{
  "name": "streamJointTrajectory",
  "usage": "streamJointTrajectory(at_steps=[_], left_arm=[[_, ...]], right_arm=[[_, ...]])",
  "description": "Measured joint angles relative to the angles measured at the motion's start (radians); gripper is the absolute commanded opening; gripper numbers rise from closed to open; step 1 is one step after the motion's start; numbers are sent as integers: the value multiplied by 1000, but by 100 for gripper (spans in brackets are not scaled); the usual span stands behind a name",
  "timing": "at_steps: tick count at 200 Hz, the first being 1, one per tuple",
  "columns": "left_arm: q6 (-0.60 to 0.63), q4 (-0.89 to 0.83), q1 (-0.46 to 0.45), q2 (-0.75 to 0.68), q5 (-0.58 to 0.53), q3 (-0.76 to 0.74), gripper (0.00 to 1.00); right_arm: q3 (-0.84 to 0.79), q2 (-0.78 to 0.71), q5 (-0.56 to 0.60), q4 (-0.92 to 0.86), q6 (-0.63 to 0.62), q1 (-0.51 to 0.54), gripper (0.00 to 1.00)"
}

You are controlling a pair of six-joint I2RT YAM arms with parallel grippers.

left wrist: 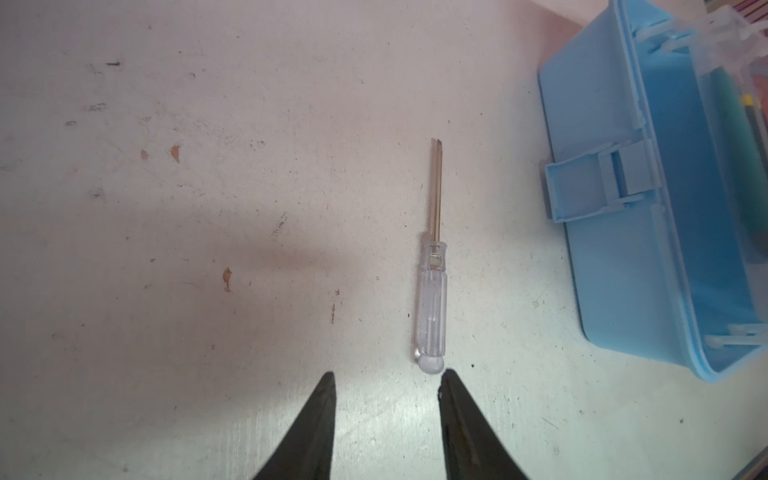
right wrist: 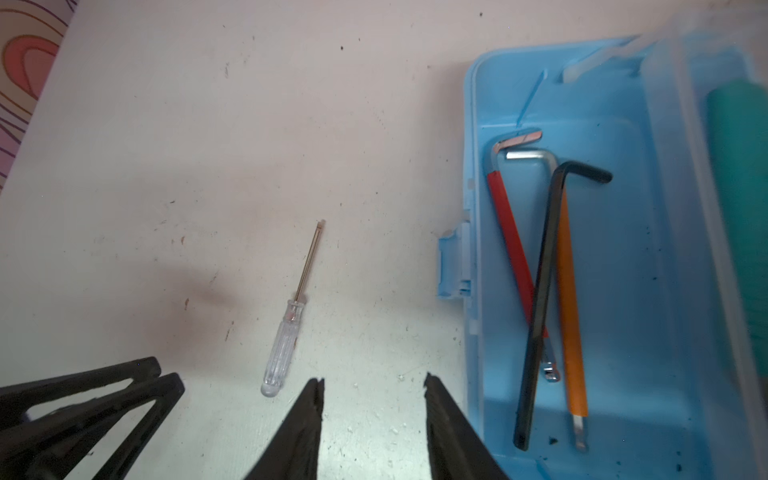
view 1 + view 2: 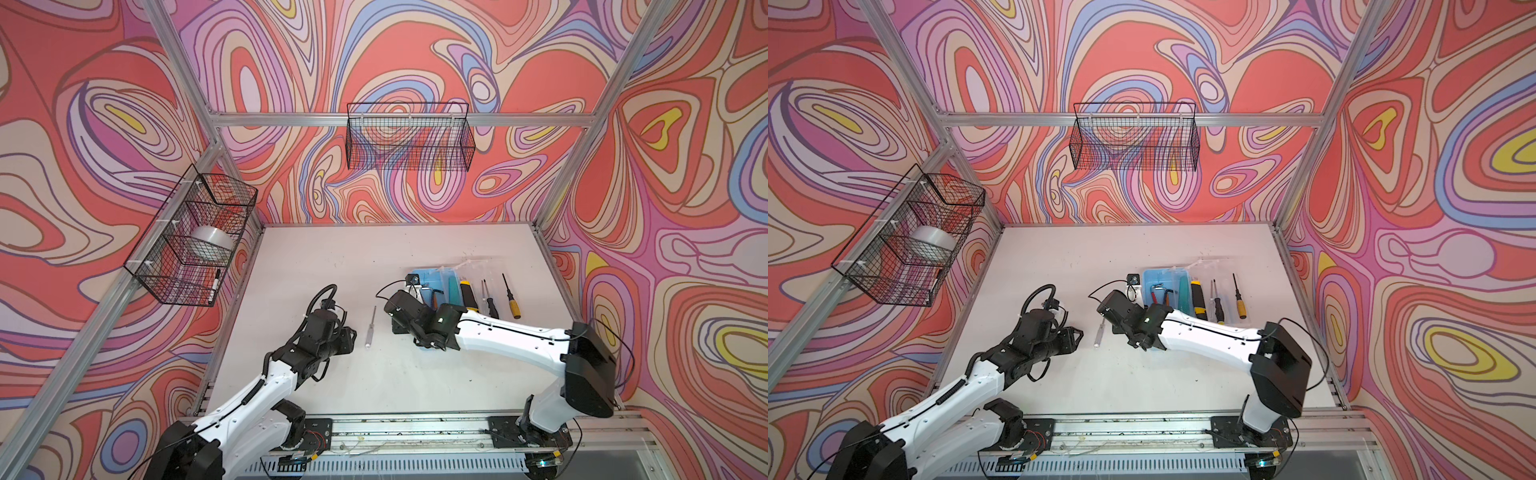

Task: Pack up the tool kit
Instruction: 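Move the right gripper to the last clear-handled screwdriver on the table, then close the right gripper on the clear-handled screwdriver and lift it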

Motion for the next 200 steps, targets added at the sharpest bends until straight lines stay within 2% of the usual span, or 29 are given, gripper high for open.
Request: streamJointTrajectory(at_steps=[33,61,111,200], left_arm=[[-50,63,120,-26,127,-70,43],[-85,100,216,-24,218,-119,42],[-94,124,224,-37,270,-126,42],[-93,122,228,-75,270,-126,42]], right_arm=[[149,204,-46,-19,49,17,39],[195,289,-61,-39,55,28,36],[253,367,-102,-38,53,29,35],[333,471,-161,-46,41,33,35]])
